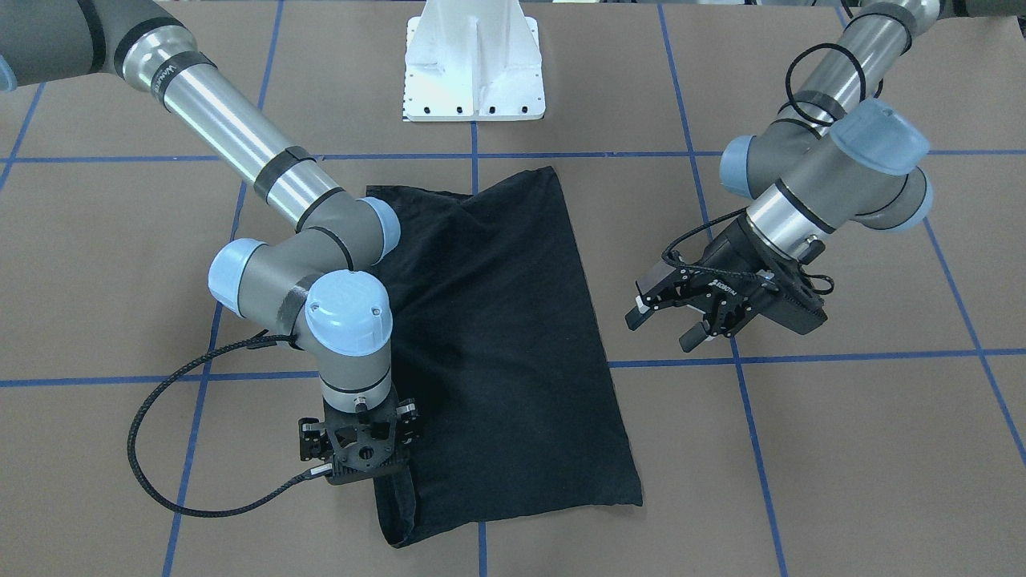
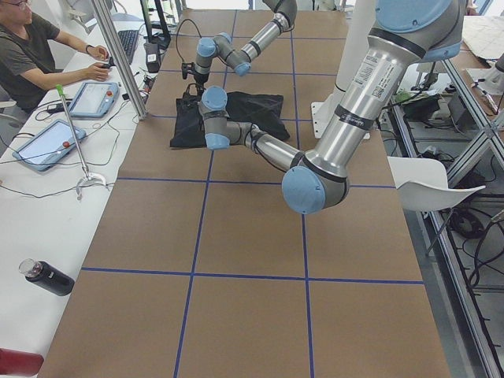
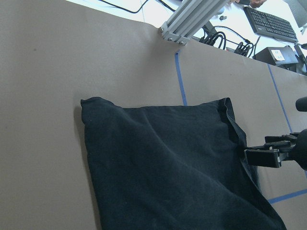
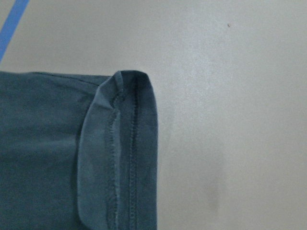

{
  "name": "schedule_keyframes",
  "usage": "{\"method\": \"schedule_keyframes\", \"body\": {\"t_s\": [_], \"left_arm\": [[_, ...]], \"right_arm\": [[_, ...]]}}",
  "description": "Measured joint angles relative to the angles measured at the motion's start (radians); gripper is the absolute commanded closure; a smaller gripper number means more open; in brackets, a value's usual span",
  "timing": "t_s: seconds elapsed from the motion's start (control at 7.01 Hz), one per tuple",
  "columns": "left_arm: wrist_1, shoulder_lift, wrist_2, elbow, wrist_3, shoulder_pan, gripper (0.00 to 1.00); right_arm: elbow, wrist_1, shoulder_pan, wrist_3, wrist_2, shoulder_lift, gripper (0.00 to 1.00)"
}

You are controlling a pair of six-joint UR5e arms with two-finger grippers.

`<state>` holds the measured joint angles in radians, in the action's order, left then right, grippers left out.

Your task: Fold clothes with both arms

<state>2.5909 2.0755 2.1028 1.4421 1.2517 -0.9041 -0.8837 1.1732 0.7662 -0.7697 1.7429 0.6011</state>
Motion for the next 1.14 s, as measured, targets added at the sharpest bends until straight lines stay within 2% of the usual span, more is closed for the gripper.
{"method": "schedule_keyframes", "body": {"t_s": [0.57,1.14], "left_arm": [[0.0,0.0,-0.001,-0.001,0.0,0.001,0.0],[-0.001,-0.003,-0.001,-0.001,0.0,0.0,0.0]], "right_arm": [[0.005,-0.001,0.033,0.04,0.022,0.011,0.01],[-0.001,0.003,0.036,0.019,0.031,-0.037,0.01]]}}
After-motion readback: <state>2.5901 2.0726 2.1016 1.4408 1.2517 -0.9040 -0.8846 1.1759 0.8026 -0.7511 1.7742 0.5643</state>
